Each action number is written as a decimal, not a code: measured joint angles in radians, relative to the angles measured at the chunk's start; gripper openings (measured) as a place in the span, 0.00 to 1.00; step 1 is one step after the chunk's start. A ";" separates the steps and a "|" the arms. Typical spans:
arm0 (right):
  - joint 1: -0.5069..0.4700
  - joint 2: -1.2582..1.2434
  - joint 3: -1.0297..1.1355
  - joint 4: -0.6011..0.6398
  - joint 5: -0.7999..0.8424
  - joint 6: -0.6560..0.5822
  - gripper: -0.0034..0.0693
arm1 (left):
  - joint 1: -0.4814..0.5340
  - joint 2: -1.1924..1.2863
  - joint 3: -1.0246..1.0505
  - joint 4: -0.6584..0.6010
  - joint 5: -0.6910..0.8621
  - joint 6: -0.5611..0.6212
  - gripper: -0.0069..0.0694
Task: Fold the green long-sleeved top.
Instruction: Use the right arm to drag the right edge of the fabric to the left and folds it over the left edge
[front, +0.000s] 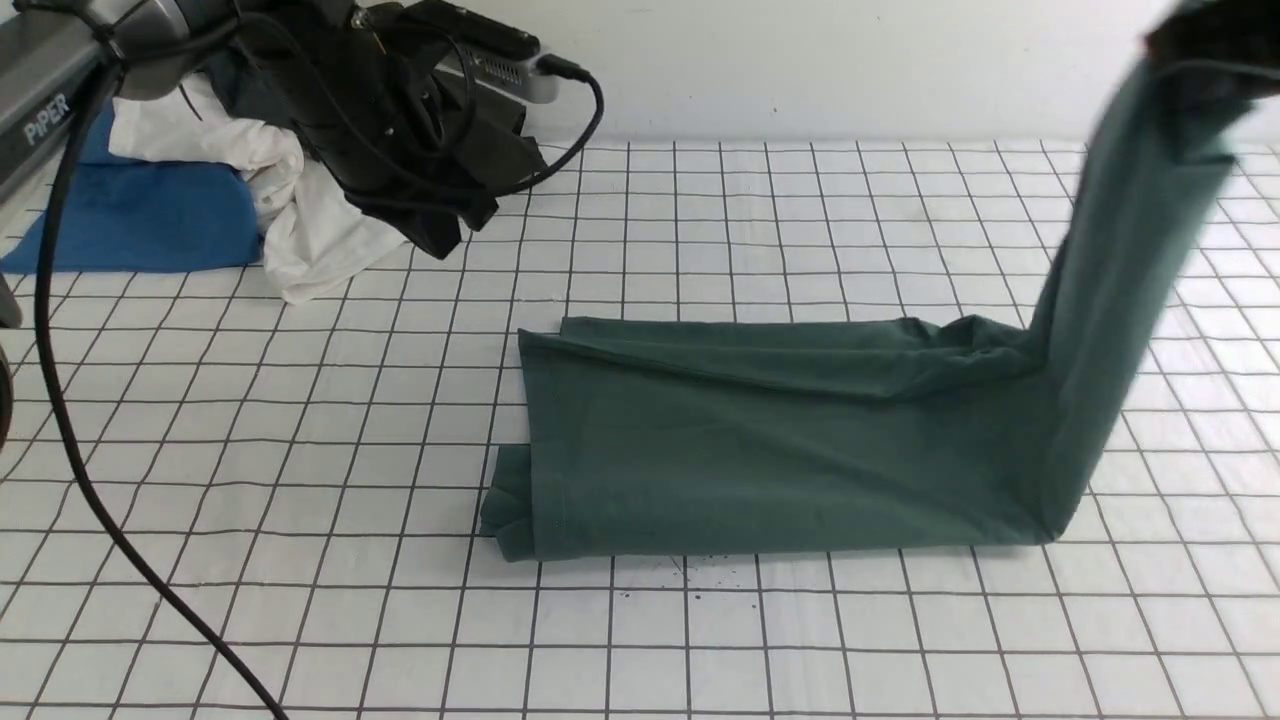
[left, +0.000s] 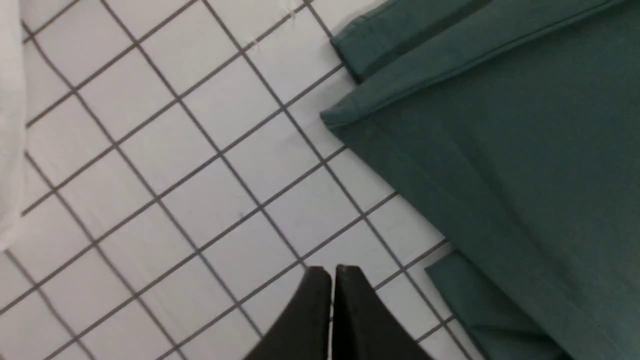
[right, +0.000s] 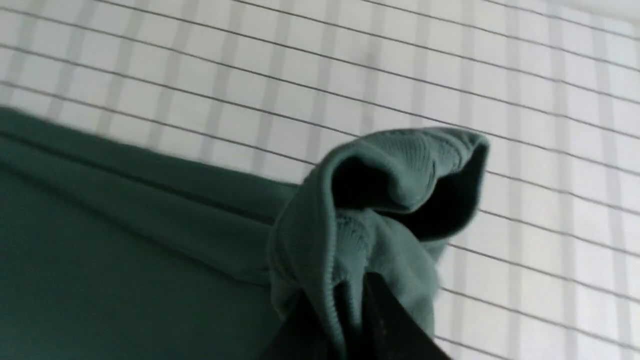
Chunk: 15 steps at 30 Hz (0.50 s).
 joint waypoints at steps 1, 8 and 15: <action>0.011 0.006 -0.004 0.005 0.000 0.000 0.09 | 0.000 -0.003 0.000 0.003 0.000 0.000 0.08; 0.319 0.292 -0.159 0.093 -0.094 -0.012 0.09 | 0.086 -0.170 0.000 0.078 0.004 -0.025 0.08; 0.425 0.500 -0.285 0.120 -0.141 -0.022 0.17 | 0.110 -0.283 0.000 0.081 0.022 -0.034 0.08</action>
